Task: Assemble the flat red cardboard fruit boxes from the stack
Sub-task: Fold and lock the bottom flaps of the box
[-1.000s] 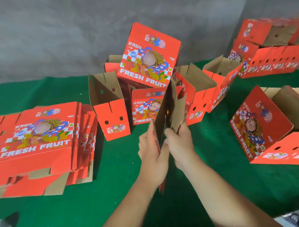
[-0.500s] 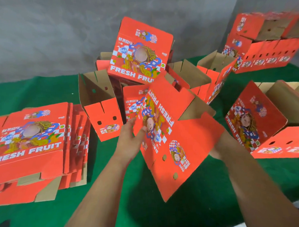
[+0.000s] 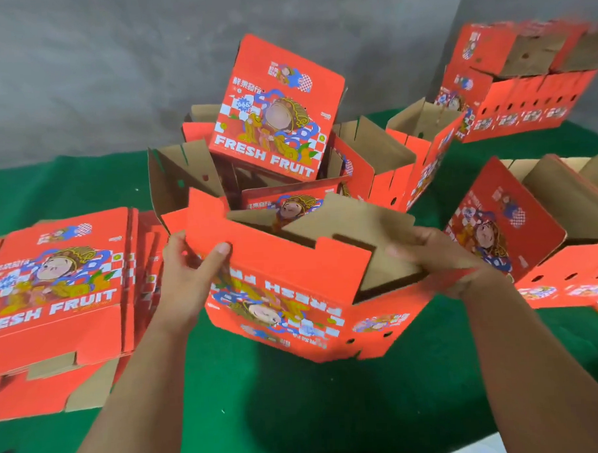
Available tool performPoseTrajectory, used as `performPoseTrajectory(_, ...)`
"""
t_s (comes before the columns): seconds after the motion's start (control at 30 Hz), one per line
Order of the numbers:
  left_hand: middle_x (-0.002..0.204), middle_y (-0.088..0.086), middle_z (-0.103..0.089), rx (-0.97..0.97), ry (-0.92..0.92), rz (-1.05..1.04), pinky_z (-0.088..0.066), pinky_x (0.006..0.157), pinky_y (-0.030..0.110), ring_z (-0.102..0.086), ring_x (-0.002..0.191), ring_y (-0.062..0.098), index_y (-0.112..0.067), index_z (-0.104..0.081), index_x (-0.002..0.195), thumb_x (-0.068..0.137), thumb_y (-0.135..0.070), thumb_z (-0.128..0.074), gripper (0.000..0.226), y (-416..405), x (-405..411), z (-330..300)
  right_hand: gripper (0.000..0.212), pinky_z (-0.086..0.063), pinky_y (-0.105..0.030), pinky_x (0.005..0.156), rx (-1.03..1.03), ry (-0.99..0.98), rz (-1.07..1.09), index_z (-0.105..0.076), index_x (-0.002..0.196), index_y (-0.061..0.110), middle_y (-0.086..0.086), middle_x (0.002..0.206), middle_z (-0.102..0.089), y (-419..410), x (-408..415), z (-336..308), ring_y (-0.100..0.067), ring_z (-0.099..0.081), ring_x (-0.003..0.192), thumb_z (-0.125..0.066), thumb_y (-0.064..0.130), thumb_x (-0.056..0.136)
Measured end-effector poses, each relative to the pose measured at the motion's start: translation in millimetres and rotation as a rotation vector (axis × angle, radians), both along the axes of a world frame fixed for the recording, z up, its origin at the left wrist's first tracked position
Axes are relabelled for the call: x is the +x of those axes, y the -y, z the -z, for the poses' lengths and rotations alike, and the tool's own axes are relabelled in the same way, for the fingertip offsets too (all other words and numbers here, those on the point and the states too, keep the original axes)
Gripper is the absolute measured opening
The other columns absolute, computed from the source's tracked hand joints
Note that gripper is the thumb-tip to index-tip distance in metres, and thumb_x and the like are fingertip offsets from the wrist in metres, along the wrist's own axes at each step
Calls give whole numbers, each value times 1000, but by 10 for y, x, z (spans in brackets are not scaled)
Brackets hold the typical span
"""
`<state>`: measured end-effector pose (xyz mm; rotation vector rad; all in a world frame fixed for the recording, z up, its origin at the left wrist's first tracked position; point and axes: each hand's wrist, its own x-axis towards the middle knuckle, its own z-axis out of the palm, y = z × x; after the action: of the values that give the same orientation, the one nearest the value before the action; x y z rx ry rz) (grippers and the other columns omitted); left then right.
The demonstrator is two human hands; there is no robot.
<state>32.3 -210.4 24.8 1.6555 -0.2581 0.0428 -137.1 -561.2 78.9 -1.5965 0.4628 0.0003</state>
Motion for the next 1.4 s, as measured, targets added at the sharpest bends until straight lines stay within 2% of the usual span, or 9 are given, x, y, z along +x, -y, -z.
performPoseTrajectory(0.17, 124, 34, -53, -80, -4, -176, -59, 89, 48, -67, 104, 35, -33, -57, 111, 74, -53, -85, 51, -245, -173, 103, 27, -51, -21, 51, 246, 93, 612, -71, 90, 12, -6, 79, -74, -184, 530, -75, -13, -64, 53, -65, 36, 101)
performPoseTrajectory(0.27, 121, 36, -50, -59, 6, -273, -53, 93, 61, -59, 110, 49, -25, -53, 108, 73, -62, -84, 59, -341, -216, 216, 36, -60, -34, 83, 474, 7, 613, -74, 106, 20, 0, 101, -77, -207, 638, 37, -17, -75, 85, -54, 48, 97)
performPoseTrajectory(0.4, 125, 9, -42, 44, 153, -326, -39, 104, 10, -41, 126, -5, -31, -45, 121, 82, -51, -75, 54, -323, -347, 292, 44, -59, -32, 75, 471, 82, 606, -71, 104, 28, 4, 105, -76, -441, 732, 150, -18, -76, 91, -42, 61, 102)
performPoseTrajectory(0.53, 143, 5, -32, 50, 127, -204, -40, 118, 43, -41, 141, 29, -41, -42, 137, 76, -56, -78, 72, -224, -392, 211, 68, -63, -38, 80, 628, 248, 550, -68, 124, 28, -1, 110, -78, -666, 843, 125, -20, -77, 95, -36, 80, 95)
performPoseTrajectory(0.7, 131, 14, -53, 105, 69, 6, -54, 99, 39, -60, 118, 21, -46, -58, 116, 72, -44, -86, 52, -195, -311, -112, 41, -51, -23, 49, 367, 218, 275, -48, 134, 18, 9, 75, -72, -727, 868, 112, -15, -66, 63, -62, 40, 102)
performPoseTrajectory(0.83, 134, 9, -60, 209, 16, 160, -59, 92, 34, -65, 120, 22, -27, -74, 110, 76, -25, -91, 38, -358, -260, -246, 104, -59, -34, 81, 173, 247, 70, -18, 157, 48, 16, 138, -64, -641, 737, 249, -13, -65, 125, -81, 21, 78)
performPoseTrajectory(1.0, 131, -8, -65, 329, -141, 332, -51, 105, 36, -62, 124, 10, -36, -78, 105, 85, -45, -79, 23, -478, -317, -435, 65, -57, -38, 74, 148, 308, 233, -40, 153, 26, -6, 120, -67, -557, 779, 225, -19, -70, 91, -66, 7, 97)
performPoseTrajectory(1.17, 156, -9, -42, 242, -312, 194, -19, 126, 52, -29, 151, 18, -50, -47, 148, 75, -89, -45, 82, -283, -453, -426, 21, -50, -45, 80, 309, 318, 369, -60, 122, 19, -9, 102, -66, -481, 720, 248, -26, -64, 82, -58, 9, 103)
performPoseTrajectory(1.4, 148, 23, -35, 695, -45, -246, -23, 114, 51, -35, 131, 47, -22, -18, 164, 92, -48, -71, 92, 167, -455, -267, 27, -56, -48, 94, 27, 228, 456, -67, 115, 47, 8, 114, -74, -548, 609, 206, -22, -70, 107, -59, 40, 90)
